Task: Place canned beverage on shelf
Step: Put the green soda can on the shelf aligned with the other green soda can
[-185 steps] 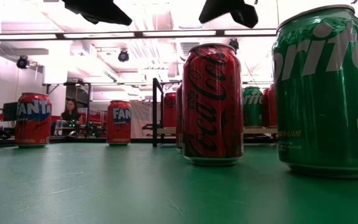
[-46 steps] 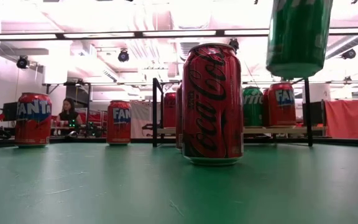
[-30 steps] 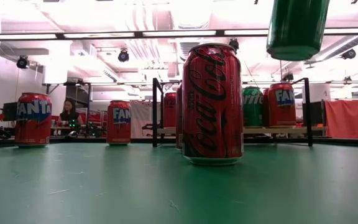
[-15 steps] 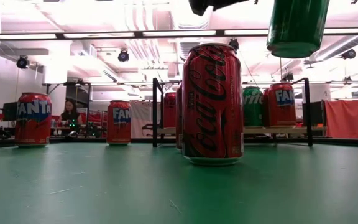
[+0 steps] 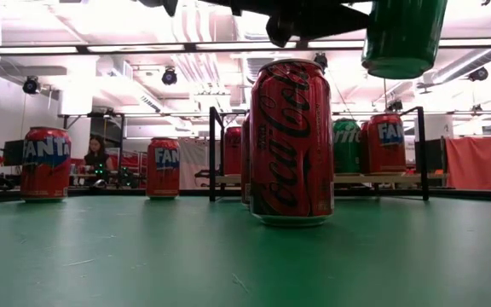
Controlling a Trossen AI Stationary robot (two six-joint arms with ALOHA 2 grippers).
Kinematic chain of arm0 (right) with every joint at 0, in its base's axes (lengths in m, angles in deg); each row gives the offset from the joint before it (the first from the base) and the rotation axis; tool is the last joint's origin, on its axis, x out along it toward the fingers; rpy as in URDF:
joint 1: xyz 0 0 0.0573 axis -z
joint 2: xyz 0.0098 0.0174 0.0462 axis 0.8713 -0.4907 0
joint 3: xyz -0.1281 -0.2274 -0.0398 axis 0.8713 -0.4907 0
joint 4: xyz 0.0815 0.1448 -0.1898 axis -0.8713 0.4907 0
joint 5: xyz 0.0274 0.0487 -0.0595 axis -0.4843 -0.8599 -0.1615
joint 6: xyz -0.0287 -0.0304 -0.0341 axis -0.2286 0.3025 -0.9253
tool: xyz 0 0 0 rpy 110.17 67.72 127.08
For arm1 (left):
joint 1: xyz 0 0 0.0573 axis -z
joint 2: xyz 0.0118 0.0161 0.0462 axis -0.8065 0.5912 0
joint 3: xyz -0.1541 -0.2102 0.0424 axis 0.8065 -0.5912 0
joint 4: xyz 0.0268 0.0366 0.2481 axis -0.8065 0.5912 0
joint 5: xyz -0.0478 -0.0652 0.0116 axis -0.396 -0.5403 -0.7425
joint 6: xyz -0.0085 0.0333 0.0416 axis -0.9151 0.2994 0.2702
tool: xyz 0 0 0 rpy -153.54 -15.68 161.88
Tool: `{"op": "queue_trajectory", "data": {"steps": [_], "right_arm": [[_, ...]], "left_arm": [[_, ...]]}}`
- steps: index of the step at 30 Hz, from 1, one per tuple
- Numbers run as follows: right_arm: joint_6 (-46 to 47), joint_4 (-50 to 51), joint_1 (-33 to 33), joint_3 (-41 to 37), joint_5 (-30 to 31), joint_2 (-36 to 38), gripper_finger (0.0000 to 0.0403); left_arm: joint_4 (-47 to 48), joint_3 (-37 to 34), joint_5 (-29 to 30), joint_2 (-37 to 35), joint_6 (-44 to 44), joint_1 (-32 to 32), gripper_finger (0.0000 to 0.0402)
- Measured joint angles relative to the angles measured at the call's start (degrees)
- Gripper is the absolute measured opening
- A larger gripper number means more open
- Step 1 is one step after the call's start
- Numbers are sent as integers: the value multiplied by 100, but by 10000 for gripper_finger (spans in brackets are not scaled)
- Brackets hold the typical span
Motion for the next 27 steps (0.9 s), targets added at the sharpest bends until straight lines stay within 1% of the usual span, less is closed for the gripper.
{"op": "queue_trajectory", "data": {"steps": [6, 10, 22, 27], "right_arm": [[-118, -93, -1, -2, 44, -4, 265], [-300, -348, -2, -4, 83, -4, 265], [-708, -520, 1, -4, 331, -4, 265], [-720, -596, 22, -4, 447, -9, 265]], "left_arm": [[-325, 0, -42, 166, -7, -19, 316], [-365, 4, -92, 201, -109, -35, 316], [-499, 4, -86, 202, -121, -45, 316], [-541, 4, -138, 202, -86, -51, 316]]}}
